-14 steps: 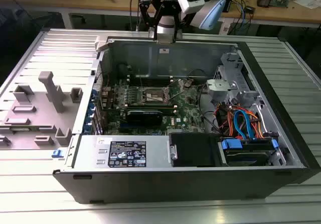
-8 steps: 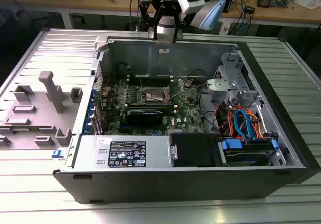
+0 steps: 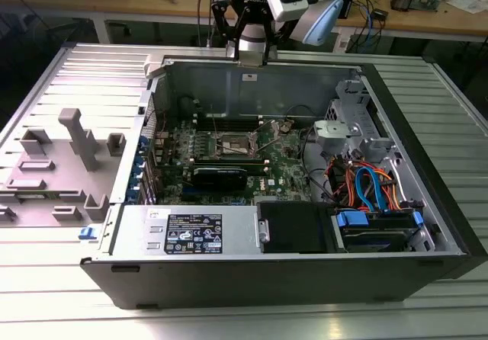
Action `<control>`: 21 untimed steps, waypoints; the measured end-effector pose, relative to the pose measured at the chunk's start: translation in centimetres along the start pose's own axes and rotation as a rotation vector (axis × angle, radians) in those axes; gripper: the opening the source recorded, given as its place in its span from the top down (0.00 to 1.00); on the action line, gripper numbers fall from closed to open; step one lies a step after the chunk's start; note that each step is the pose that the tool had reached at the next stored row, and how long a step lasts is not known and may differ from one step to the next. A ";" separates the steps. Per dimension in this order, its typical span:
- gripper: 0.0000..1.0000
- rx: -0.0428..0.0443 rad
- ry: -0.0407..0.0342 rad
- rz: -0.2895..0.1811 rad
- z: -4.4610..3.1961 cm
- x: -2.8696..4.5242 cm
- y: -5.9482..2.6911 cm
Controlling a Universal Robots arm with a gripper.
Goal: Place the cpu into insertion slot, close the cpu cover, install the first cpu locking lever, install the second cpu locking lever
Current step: 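Place the cpu into insertion slot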
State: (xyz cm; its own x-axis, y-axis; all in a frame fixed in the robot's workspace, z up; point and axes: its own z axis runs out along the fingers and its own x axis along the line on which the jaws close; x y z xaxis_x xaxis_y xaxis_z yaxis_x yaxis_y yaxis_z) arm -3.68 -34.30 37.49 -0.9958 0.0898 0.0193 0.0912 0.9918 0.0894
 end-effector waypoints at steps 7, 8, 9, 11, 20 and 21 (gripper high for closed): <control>0.46 0.0001 0.0000 0.000 -0.02 0.02 -0.27; 0.46 0.0002 0.0001 0.000 -0.03 0.02 -0.28; 0.46 0.0001 0.0001 0.000 -0.03 0.02 -0.28; 0.46 0.0001 0.0000 0.000 -0.03 0.02 -0.28; 0.46 0.0000 -0.0001 0.001 -0.01 0.01 -0.43; 0.46 0.0000 -0.0003 0.003 -0.02 0.01 -0.45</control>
State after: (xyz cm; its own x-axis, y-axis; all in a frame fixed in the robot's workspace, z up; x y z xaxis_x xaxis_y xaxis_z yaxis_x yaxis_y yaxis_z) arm -3.74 -34.74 37.47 -0.9955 0.0926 0.0193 0.0939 0.9916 0.0894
